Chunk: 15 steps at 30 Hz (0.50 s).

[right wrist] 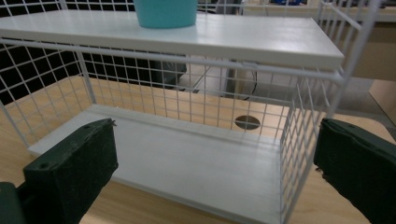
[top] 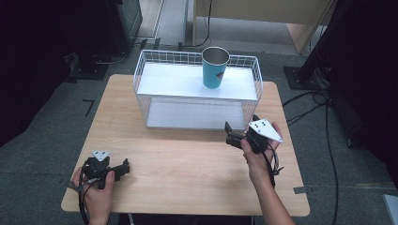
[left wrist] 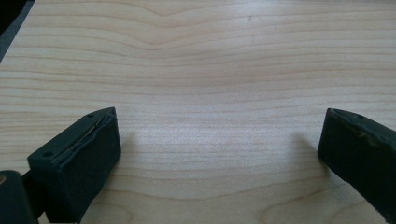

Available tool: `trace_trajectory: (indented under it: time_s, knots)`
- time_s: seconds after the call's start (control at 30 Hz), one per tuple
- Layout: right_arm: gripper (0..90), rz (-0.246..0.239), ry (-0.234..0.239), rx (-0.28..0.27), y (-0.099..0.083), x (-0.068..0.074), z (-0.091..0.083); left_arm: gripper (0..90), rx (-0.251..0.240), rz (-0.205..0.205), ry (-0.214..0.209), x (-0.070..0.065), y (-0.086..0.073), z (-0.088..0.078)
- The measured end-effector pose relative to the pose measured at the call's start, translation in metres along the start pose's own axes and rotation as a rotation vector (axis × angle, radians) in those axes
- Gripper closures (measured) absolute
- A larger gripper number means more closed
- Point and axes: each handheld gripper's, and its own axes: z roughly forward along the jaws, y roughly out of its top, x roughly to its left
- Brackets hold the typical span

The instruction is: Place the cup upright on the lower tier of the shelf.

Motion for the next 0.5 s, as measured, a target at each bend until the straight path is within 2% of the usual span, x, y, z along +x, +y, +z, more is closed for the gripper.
trace_trajectory:
  time_s: [0.03, 0.3, 0.5]
  knots:
    - [0.0, 0.01, -0.009, 0.007, -0.006, -0.004, -0.003, 0.0, 0.001, 0.0, 0.0, 0.0, 0.0, 0.0]
    - [0.0, 0.028, -0.039, 0.027, -0.024, -0.02, -0.014, 0.0, 0.001, 0.0, 0.0, 0.0, 0.0, 0.0]
    - [0.0, 0.033, -0.049, 0.041, -0.032, -0.025, -0.02, 0.0, 0.0, 0.0, 0.0, 0.0, 0.0, 0.0]
